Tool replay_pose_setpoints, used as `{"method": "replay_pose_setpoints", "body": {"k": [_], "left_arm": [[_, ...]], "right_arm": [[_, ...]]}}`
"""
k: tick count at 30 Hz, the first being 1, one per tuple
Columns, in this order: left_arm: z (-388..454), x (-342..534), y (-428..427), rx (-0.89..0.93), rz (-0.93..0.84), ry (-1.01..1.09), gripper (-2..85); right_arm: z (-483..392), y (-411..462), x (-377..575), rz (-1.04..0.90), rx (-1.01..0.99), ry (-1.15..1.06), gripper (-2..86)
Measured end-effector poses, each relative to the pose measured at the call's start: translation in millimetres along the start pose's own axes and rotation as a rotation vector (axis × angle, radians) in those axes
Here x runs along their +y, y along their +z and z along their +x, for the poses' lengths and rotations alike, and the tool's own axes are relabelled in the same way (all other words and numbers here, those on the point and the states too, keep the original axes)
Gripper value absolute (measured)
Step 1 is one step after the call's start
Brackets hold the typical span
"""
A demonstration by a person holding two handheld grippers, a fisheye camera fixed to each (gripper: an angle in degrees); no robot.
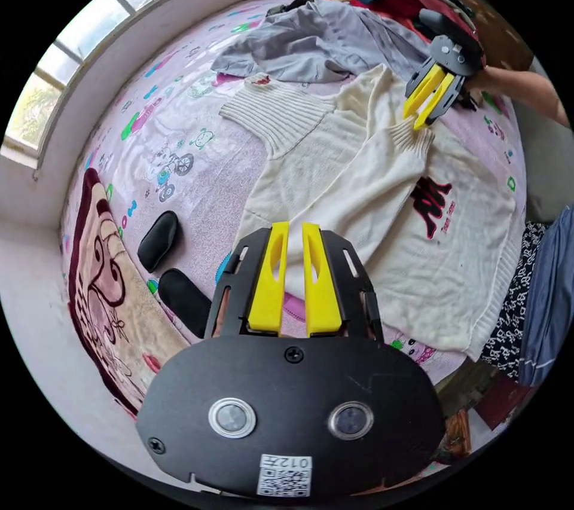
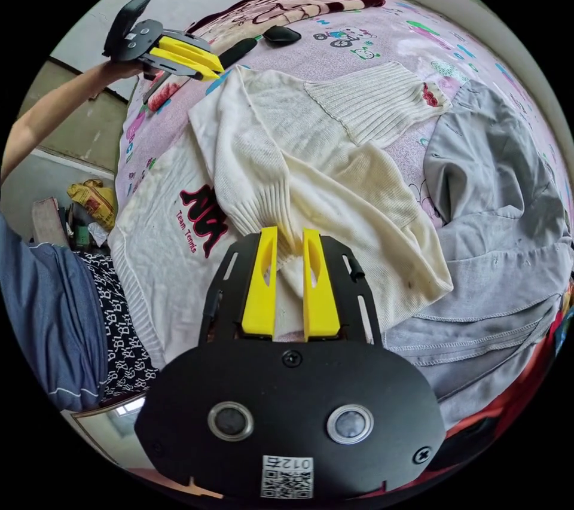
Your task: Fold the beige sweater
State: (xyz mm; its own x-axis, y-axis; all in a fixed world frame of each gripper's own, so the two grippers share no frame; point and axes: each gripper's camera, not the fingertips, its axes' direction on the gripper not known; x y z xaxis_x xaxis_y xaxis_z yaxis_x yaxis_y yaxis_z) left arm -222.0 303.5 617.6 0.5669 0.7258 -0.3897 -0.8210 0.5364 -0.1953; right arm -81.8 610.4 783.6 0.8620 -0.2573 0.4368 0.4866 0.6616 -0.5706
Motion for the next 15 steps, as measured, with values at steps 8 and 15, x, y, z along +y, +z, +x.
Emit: {"method": "replay_pose_setpoints", "body": {"k": [8,15], "left_arm": [[-13,-12,44,-0.049,-0.130,0.024,0.4],[-19,-2,57,-0.057,-0.077,-0.139,0.1]], "right_arm": [[29,-38,-11,0.010,-0.043,0.043,1.8],[67,-6,-37,-0.126,0.069,0.115,2.3]]}}
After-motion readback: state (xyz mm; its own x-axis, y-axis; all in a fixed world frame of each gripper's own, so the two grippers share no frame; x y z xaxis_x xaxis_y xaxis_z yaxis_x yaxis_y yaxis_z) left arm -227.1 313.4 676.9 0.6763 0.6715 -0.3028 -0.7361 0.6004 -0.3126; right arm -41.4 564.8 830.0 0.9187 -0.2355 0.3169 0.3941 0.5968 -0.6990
